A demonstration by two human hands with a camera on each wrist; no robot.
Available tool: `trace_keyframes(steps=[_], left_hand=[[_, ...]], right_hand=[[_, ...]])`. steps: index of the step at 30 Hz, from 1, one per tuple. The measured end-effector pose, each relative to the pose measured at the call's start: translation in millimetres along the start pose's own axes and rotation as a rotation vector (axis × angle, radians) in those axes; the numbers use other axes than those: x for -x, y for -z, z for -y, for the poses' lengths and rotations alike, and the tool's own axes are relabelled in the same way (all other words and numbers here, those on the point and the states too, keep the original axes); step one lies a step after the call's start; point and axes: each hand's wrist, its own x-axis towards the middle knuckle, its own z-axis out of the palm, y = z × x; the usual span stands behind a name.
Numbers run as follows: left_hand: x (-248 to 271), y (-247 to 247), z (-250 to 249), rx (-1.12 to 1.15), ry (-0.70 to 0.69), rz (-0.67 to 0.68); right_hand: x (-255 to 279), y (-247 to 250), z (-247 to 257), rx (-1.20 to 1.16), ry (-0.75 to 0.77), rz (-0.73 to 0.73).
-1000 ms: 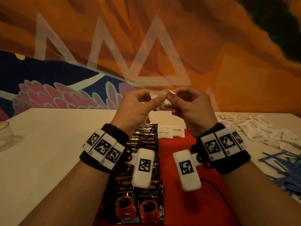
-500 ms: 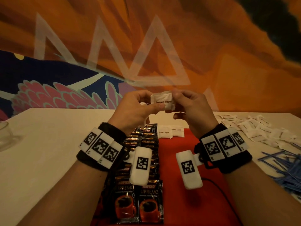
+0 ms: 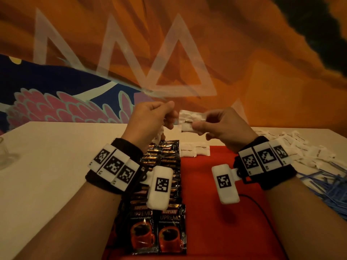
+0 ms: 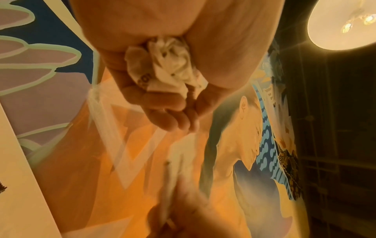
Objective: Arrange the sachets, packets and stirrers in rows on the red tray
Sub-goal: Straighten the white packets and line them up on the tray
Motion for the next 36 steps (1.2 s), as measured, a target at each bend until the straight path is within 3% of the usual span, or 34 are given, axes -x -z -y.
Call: trace_keyframes(steps=[8,16,20,24,29,33,36], left_hand=[[-1,7,-3,0.009,0.009,-0.031],[0,7,-3,0.014,0.006,-0.032],[0,7,-3,0.008,0.011,-0.033],[0,7,-3,0.011,0.013,-0.032],[-1,8,-3,0.021,0.015,-0.038],[1,6,-6,0.083,0.036,-0.025],[0,7,-8,0.141,0.066,-0.011]], right_hand=[[-35,13,-72,0.527,-0.423,0.11],[-52,9,-88,0.741,-0.515,0.116],[-54,2,-86,0.991,-0.518,0.143],[-56,0,-78,1.085,-0.481,0.148],[-56,-10,-75,0.995,-0.27,0.154],[-53,-18,-78,1.037,-0.236,0.318],[-51,-15,-73,0.98,-0.228,0.281]])
